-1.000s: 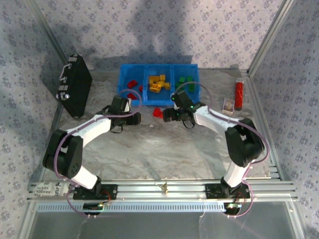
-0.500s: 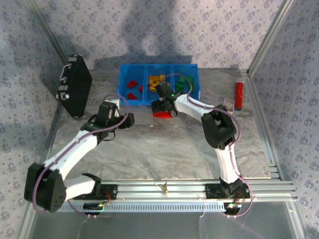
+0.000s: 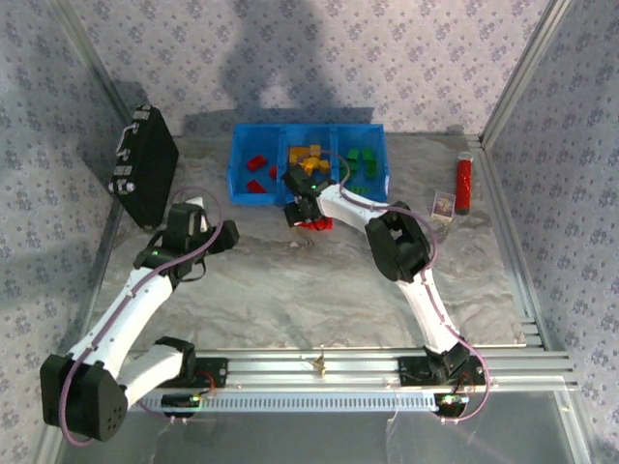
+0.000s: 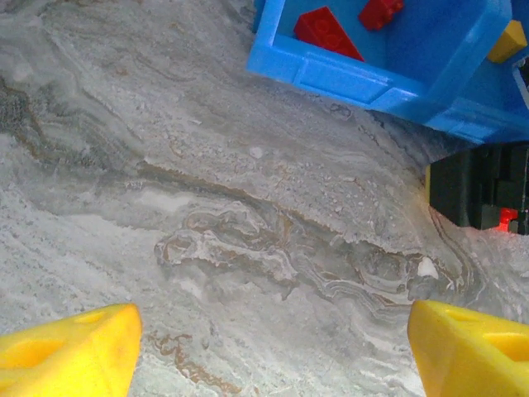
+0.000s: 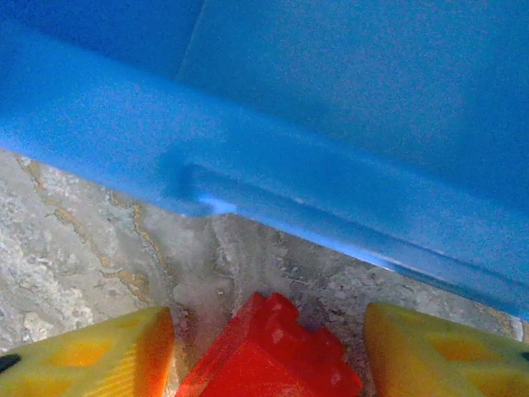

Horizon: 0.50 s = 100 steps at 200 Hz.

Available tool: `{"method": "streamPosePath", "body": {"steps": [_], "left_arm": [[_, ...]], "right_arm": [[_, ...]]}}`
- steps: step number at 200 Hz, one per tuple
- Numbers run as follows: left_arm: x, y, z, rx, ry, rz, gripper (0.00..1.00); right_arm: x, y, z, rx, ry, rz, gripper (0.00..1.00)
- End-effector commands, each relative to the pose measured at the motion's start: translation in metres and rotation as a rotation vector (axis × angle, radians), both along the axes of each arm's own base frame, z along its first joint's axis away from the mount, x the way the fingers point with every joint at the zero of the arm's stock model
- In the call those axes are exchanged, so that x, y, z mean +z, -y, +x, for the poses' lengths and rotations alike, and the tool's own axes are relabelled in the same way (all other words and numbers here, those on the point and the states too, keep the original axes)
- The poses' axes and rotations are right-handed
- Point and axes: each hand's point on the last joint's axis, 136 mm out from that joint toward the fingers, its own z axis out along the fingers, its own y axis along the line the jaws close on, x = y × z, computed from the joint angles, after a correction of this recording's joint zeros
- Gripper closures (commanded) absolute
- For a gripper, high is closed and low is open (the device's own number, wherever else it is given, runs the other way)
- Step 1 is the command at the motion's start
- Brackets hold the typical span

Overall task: Sort the legos into containers by color
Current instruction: Pick up the lego from the center of the table.

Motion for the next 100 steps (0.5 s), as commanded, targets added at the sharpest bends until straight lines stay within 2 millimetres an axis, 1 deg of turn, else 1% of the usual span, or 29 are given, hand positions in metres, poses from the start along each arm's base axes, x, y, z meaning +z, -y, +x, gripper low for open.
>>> {"method": "streamPosePath", "body": {"steps": [1, 36, 46, 56, 66, 73, 88, 100], "left_arm": [[0.013, -0.007, -0.003, 0.02, 0.014, -0.004, 0.16], [0.025, -0.022, -0.007, 0.076, 0.048, -0.05, 0.17], [0.03, -0.024, -0.008, 0.081, 0.059, -0.065, 0.17], [0.032, -0.027, -0.009, 0.086, 0.06, -0.066, 0.17], [0.035, -0.029, -0.01, 0.088, 0.059, -0.06, 0.18], [0.036, -0.03, -0.012, 0.089, 0.062, -0.055, 0.18], [0.039, -0.031, -0.014, 0.093, 0.072, -0.055, 0.18], [0.04, -0.031, -0.015, 0.093, 0.078, -0.061, 0.18]], "right_arm": [[-0.003, 0.001, -0.008, -0.005, -0.032, -0.041, 0.41], [0.0, -0.002, -0.018, 0.004, -0.03, -0.061, 0.61], [0.004, -0.003, -0.019, 0.006, -0.023, -0.067, 0.64], [0.01, -0.005, -0.022, 0.011, -0.015, -0.065, 0.65], [0.019, -0.009, -0.027, 0.02, -0.007, -0.055, 0.66], [0.03, -0.014, -0.032, 0.031, 0.008, -0.043, 0.66], [0.059, -0.025, -0.04, 0.06, 0.054, -0.014, 0.66], [0.084, -0.034, -0.042, 0.081, 0.096, 0.018, 0.66]]}}
